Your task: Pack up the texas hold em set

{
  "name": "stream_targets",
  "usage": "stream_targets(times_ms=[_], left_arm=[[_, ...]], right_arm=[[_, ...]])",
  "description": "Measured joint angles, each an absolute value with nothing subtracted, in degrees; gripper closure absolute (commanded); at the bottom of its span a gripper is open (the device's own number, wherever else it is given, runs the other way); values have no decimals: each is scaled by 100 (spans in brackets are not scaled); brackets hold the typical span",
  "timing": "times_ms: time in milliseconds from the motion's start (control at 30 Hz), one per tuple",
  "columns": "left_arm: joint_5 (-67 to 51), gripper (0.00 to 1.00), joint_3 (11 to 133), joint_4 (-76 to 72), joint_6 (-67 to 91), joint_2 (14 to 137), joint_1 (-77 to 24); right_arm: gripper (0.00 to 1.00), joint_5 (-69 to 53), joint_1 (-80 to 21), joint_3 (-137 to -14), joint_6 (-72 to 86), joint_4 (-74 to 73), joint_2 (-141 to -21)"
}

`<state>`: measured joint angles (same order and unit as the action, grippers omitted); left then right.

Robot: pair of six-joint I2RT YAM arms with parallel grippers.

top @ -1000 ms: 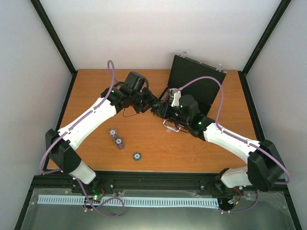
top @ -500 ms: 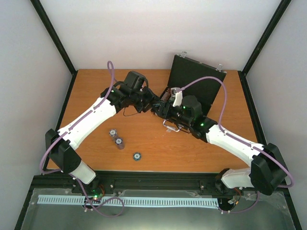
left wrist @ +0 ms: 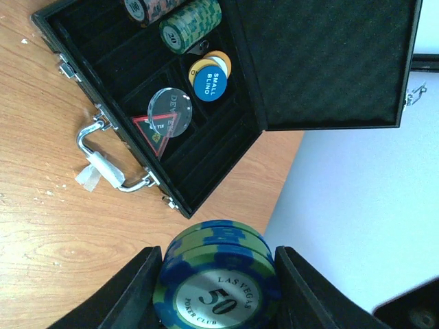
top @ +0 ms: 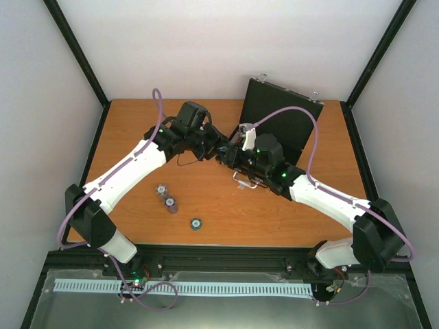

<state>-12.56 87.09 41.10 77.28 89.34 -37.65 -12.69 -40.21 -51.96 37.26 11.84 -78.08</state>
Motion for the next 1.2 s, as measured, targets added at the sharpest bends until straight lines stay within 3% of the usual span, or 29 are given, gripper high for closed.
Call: stream_targets(times_ms=[67,133,233,267,400,467,533,1000,1200], left_arm=[[-1273,99,8680,4095,7758,8932,-3767],[-1293,99,8659,4091,7765,8901,-3767],[-1297,99,8639,4003,7754,8842,-3760],[-1288,94,8639,4007,7741,8829,-3760],[-1245,48,8630,4018,7644,8790,-3760],[-1201,17,8597,3994,7577,8739,-3765],[-1118,2,8512,4101,7426,8619,-3774],[-344,0,8403,4753,6779,8359,-3778],[-99,0,7701,4777,6718,7902,-3778]], right_arm=[[85,-1262,-4042,-5199,3697,1184,-7808],[96,-1223,-4032,-5203,3754,1120,-7813],[97,-1199,-4016,-5240,3953,1140,-7806],[97,-1181,-4018,-5249,3951,1138,-7806],[97,-1125,-4027,-5332,3920,1004,-7804],[97,-1125,-4038,-5450,3806,838,-7804],[97,-1068,-4051,-5581,3577,600,-7806],[97,-816,-3813,-6125,1914,-1063,-7854],[97,-548,-3562,-7203,906,-1931,-8818]])
